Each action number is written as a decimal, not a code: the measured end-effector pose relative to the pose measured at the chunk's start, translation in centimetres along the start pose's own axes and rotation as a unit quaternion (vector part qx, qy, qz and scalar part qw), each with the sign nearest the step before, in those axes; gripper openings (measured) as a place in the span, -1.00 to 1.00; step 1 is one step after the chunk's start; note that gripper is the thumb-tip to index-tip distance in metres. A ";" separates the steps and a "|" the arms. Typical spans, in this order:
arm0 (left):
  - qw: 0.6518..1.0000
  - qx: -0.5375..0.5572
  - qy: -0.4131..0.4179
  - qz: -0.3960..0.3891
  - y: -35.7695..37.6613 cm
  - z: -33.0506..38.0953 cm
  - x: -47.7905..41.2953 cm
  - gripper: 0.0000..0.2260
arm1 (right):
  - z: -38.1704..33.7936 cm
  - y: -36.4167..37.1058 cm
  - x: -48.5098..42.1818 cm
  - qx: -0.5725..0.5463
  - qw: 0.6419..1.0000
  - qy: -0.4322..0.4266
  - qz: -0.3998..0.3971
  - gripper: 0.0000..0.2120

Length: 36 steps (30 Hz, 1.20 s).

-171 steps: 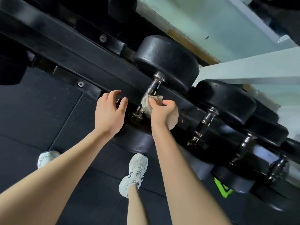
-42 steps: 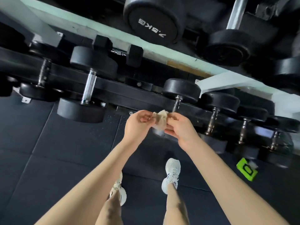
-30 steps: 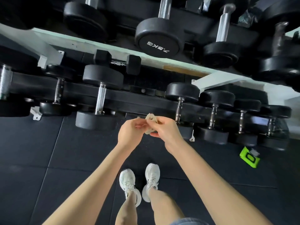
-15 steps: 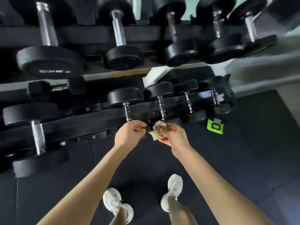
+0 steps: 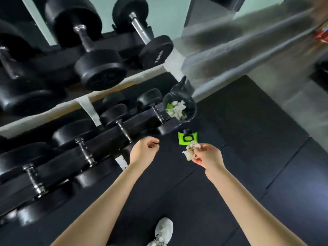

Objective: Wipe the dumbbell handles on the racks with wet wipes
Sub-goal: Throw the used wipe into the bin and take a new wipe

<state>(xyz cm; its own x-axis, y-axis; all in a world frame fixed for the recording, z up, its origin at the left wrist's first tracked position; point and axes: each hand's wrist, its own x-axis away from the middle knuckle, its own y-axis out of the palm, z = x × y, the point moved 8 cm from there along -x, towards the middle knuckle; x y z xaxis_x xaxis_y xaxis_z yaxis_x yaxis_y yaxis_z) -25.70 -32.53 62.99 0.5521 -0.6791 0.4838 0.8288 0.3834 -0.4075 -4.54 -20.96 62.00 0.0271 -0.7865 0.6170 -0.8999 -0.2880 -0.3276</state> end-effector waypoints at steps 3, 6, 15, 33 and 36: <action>1.000 -0.001 0.002 0.007 4.7 3.6 -3.4 -0.87 | -1.4 -3.3 -5.9 -0.013 1.000 0.009 0.010 -0.80; 1.000 -0.010 -0.003 0.007 8.8 5.8 -7.5 -0.88 | -2.0 -4.7 -11.9 -0.040 0.999 0.034 0.013 -0.79; 0.998 -0.026 -0.053 0.032 18.9 10.4 -24.4 -0.86 | -3.5 -3.8 -29.8 -0.093 0.986 0.139 0.005 -0.80; 0.968 0.021 -0.203 0.150 36.3 1.2 -38.4 -0.85 | 1.8 -3.9 -59.6 0.173 0.984 0.032 -0.028 -0.77; 0.966 -0.004 -0.220 0.135 40.6 -2.1 -38.0 -0.83 | 6.3 -6.5 -62.0 0.253 0.964 0.040 -0.067 -0.77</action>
<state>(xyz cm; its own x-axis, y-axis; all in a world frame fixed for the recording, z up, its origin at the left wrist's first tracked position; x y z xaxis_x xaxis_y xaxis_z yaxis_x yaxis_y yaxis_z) -13.19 7.55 26.45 0.7354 -0.2219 0.6403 0.6487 0.5040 -0.5703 2.37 26.17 21.36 0.0758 -0.6844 0.7252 -0.5632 -0.6295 -0.5352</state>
